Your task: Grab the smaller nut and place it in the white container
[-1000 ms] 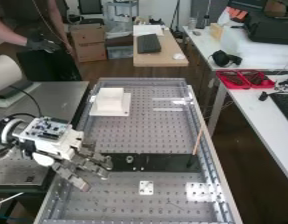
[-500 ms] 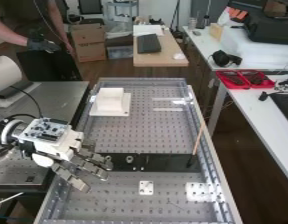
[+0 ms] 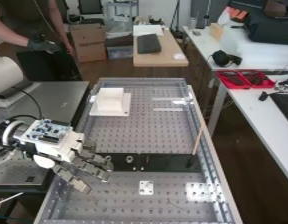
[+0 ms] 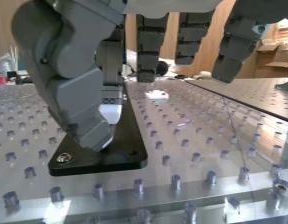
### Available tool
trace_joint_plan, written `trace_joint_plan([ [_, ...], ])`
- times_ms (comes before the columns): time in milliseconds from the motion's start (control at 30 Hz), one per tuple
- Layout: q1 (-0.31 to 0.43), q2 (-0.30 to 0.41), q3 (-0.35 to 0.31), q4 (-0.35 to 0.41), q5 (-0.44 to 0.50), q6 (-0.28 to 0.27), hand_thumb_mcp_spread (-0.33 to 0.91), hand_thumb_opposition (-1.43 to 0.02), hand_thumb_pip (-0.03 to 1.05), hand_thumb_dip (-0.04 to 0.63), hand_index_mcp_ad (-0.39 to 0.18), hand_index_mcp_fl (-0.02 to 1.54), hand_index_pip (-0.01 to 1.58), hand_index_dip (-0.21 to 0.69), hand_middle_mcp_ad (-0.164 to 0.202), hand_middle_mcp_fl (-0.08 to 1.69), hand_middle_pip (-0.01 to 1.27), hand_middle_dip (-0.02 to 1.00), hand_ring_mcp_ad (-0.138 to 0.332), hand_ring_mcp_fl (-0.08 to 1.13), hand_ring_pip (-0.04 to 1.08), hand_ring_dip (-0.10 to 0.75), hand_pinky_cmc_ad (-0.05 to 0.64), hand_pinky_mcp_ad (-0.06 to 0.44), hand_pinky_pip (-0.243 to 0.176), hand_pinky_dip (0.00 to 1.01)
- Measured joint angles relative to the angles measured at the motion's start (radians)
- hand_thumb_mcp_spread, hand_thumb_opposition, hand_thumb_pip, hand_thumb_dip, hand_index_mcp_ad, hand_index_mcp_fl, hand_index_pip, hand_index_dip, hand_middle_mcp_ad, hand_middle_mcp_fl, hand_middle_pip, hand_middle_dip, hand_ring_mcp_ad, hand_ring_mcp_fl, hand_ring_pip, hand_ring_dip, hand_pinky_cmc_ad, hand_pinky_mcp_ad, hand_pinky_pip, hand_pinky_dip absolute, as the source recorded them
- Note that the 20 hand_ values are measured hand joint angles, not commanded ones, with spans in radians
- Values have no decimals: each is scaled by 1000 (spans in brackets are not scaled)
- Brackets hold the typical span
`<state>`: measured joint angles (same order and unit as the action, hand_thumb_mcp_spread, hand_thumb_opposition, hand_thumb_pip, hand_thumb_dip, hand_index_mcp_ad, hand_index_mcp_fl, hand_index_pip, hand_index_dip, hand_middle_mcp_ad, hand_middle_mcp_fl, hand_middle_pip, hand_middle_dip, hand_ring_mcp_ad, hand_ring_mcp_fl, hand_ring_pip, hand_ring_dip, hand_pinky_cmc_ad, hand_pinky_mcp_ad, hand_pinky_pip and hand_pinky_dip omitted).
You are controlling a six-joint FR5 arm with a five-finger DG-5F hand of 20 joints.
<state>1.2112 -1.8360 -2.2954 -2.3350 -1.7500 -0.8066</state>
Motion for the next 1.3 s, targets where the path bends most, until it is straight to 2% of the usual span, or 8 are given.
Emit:
trace_joint_plan([
  [700, -2, -13, 13, -10, -12, -15, 456, -915, 637, 255, -218, 187, 1543, 91, -14, 213, 126, 318, 113, 12, 103, 152, 382, 314, 2, 272],
  [1300, 0, -16, 14, -5, -9, -13, 466, -911, 634, 255, -215, 284, 1545, 77, -14, 218, 126, 318, 113, 16, 103, 154, 382, 311, 2, 269],
])
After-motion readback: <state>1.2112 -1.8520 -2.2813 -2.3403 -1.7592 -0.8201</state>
